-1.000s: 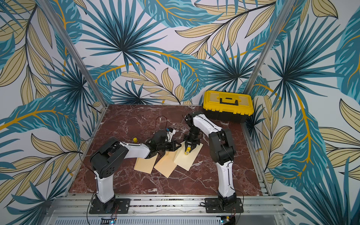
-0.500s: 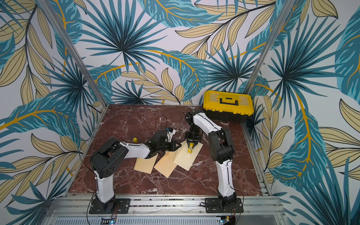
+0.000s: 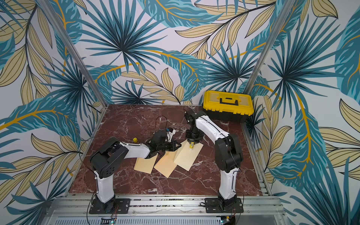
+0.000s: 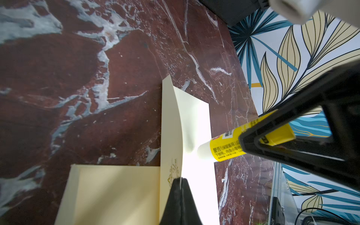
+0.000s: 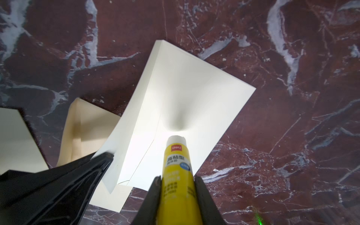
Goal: Seal the envelope with a glue stick
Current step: Apply the envelope at the center of the board.
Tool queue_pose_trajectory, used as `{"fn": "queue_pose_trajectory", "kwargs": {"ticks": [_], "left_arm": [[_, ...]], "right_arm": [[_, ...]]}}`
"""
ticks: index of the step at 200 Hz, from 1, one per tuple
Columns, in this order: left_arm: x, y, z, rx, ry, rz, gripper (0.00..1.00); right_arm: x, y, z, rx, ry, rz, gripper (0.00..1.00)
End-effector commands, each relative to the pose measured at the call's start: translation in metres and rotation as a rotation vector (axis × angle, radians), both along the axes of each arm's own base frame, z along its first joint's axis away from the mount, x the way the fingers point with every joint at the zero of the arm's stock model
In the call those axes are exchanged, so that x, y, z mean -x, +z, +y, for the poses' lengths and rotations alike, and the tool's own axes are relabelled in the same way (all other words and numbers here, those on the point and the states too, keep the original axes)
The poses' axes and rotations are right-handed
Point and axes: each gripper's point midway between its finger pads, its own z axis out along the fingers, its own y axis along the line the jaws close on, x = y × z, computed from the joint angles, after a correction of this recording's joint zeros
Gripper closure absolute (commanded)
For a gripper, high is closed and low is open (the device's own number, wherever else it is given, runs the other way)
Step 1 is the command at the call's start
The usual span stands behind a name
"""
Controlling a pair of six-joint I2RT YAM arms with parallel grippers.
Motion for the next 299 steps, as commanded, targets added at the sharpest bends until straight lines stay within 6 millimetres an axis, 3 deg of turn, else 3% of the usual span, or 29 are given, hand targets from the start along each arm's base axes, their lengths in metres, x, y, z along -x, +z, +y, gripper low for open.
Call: {"fn": "queue_pose_trajectory", "kwargs": {"ticks": [1, 50, 143, 174, 222, 240, 299], "left_arm": [[0.004, -0.008, 0.007, -0.027, 0.0, 0.011, 0.97], [0.003, -0.01, 0.006, -0.027, -0.002, 0.017, 0.97], [0.003, -0.011, 0.006, -0.027, -0.002, 0.018, 0.96], [0.003, -0.012, 0.006, -0.029, -0.002, 0.019, 0.96], [0.003, -0.011, 0.007, -0.03, -0.001, 0.017, 0.97], [0.003, -0.01, 0.007, -0.03, 0.001, 0.016, 0.96], [0.003, -0.011, 0.006, -0.029, -0.002, 0.016, 0.96]], "right_arm": [[-0.003, 0.005, 0.006, 0.006, 0.0, -0.085, 1.0], [0.005, -0.02, 0.013, -0.004, 0.009, -0.061, 1.0], [0.045, -0.034, 0.029, -0.013, 0.052, 0.016, 1.0], [0.035, -0.036, 0.02, 0.053, 0.061, -0.025, 1.0], [-0.002, -0.032, 0.014, 0.128, 0.077, -0.186, 1.0], [-0.005, -0.032, 0.015, 0.131, 0.084, -0.193, 1.0], [0.037, -0.042, 0.022, 0.025, 0.064, -0.111, 1.0]]}}
